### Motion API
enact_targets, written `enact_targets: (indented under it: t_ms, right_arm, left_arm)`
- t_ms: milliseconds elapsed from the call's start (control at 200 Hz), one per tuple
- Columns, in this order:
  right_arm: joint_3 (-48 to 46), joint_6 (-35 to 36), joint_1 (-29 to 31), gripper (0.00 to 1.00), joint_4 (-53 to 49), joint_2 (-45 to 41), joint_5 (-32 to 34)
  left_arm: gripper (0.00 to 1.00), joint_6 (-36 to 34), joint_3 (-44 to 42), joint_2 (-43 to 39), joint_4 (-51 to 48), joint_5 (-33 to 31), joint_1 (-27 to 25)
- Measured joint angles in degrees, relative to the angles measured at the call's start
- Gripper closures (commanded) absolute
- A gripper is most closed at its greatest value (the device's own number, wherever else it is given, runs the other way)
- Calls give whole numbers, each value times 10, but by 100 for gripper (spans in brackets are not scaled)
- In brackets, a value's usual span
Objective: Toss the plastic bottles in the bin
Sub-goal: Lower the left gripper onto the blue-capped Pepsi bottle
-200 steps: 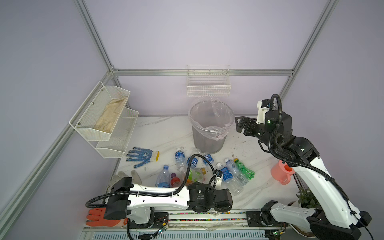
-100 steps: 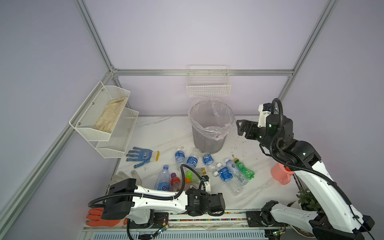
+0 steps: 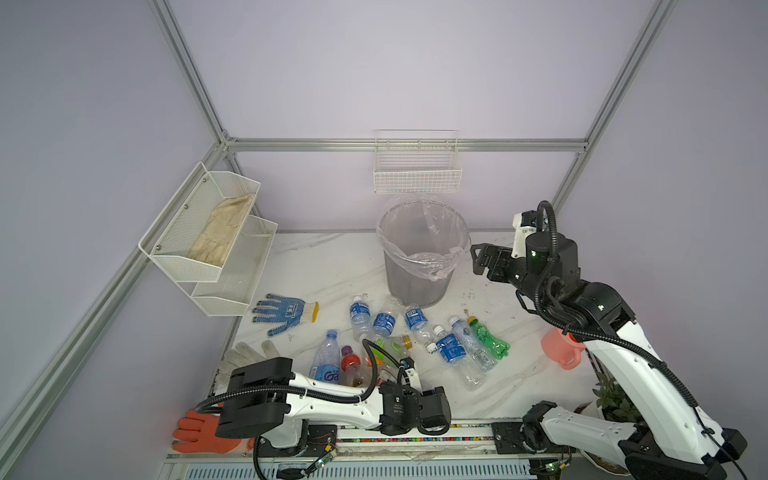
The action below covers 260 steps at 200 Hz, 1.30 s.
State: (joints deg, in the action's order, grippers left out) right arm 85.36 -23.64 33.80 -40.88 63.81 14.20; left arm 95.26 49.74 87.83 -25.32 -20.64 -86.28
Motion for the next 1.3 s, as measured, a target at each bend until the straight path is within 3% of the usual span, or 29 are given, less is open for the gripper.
enact_targets:
  t_ms: [365,865,1125,1300]
  right_arm:
    - [-5,-1,0,3,0,-6,5]
    - [-24,0,0,3,3,-9,26]
    - [-39,1,0,3,4,-20,34]
    - [-43,1,0,3,4,-27,41]
  left_arm:
    - [0,26,-13,17,16,4,1]
    - [4,10,2,54,80,-2,34]
    - [19,6,25,86,94,-10,41]
    - [37,12,26,96,100,-10,42]
